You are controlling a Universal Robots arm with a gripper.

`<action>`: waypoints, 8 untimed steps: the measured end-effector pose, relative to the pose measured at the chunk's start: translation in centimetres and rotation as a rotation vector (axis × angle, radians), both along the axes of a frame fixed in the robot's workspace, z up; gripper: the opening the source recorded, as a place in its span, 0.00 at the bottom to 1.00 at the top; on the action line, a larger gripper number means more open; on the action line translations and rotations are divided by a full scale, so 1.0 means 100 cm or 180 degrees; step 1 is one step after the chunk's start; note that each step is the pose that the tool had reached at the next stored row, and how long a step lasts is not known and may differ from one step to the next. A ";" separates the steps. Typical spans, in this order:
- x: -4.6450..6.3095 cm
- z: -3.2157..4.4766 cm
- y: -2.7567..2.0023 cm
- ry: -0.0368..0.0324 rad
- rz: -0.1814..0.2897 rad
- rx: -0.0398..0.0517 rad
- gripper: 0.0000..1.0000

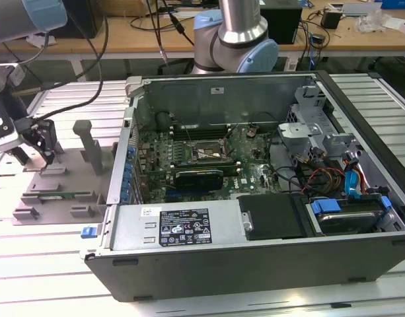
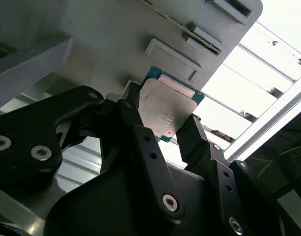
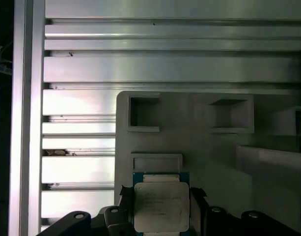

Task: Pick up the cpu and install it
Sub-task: 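Pick up the cpu and move it towards the insertion slot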

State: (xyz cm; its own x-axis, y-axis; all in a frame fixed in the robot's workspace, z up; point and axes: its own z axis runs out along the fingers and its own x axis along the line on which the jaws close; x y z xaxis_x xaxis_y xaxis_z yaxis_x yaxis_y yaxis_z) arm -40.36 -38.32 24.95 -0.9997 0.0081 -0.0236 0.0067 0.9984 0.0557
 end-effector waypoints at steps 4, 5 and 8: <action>0.000 0.0101 0.0004 0.0000 0.0000 0.0000 0.54; 0.000 0.0114 0.0004 0.0000 0.0000 0.0000 0.54; 0.000 0.0162 0.0004 -0.0001 0.0000 0.0000 0.54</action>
State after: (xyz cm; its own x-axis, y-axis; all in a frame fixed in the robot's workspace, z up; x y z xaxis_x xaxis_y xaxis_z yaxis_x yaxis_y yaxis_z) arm -40.37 -38.28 26.58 -0.9997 0.0081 -0.0238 0.0068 0.9984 0.0558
